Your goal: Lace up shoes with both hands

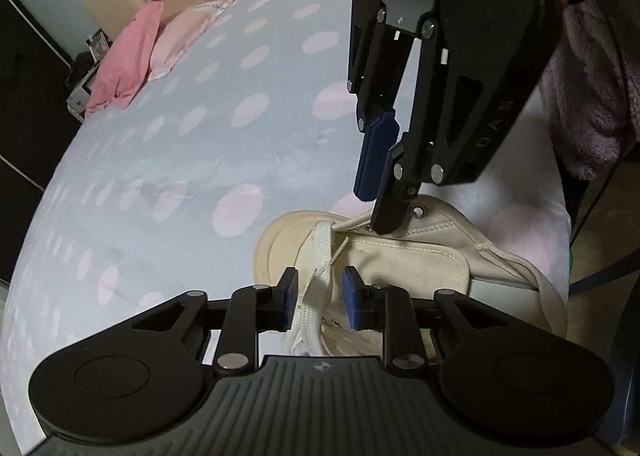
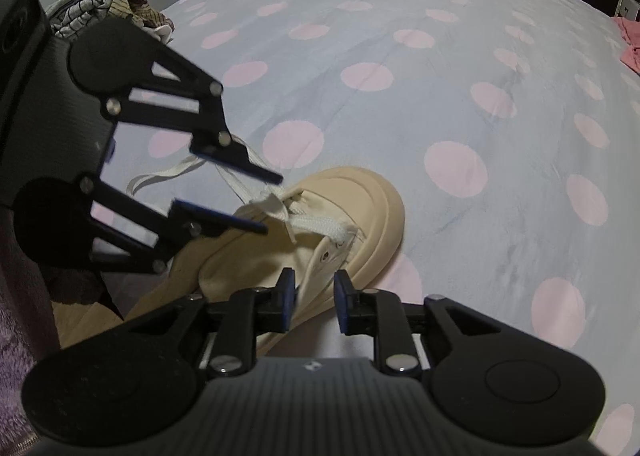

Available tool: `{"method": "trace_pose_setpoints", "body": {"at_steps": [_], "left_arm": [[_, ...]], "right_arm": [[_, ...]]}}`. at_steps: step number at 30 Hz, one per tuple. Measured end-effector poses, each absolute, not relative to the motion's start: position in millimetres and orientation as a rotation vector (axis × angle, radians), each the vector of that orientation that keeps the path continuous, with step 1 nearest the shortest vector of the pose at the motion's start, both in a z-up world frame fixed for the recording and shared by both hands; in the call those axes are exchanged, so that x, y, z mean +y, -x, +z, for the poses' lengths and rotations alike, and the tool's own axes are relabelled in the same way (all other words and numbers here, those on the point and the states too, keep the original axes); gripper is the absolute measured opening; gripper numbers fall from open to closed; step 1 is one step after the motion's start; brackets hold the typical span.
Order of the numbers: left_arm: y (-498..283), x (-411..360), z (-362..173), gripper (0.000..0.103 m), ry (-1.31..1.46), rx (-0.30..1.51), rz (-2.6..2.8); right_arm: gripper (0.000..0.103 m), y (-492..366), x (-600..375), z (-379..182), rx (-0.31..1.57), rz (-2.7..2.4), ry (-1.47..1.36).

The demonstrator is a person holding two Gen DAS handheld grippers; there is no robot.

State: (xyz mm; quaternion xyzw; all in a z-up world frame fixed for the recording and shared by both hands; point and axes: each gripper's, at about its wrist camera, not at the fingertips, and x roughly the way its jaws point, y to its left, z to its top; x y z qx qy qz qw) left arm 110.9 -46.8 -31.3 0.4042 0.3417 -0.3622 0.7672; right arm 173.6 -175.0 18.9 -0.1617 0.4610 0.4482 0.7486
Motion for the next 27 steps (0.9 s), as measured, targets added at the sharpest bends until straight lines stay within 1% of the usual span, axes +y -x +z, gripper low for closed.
{"method": "trace_pose_setpoints", "body": {"at_steps": [1,4,5,7,13,19,27], "left_arm": [[-113,-48,-32,0.017,-0.87,0.754,-0.785],[-118,-48,-34,0.007,-0.855,0.781,-0.783],[-118,-48,-34,0.005,-0.851,0.785,-0.78],[-120,-47,-32,0.002,-0.83,0.793,-0.777],[-117,-56,-30,0.001,-0.784,0.83,-0.834],[-127,-59,-44,0.001,-0.788,0.907,-0.813],[-126,-64,-51,0.001,-0.817,0.907,-0.848]], "right_arm": [[0.022,-174,-175,19,1.008,0.98,0.35],[0.014,-175,-176,19,1.007,0.98,0.338],[0.011,-175,-176,19,1.007,0.98,0.335],[0.009,-178,-179,18,1.028,0.971,0.313],[0.009,-183,-186,14,1.065,0.948,0.269],[0.009,-181,-182,16,1.063,0.953,0.274],[0.009,-183,-183,16,1.066,0.953,0.271]]}}
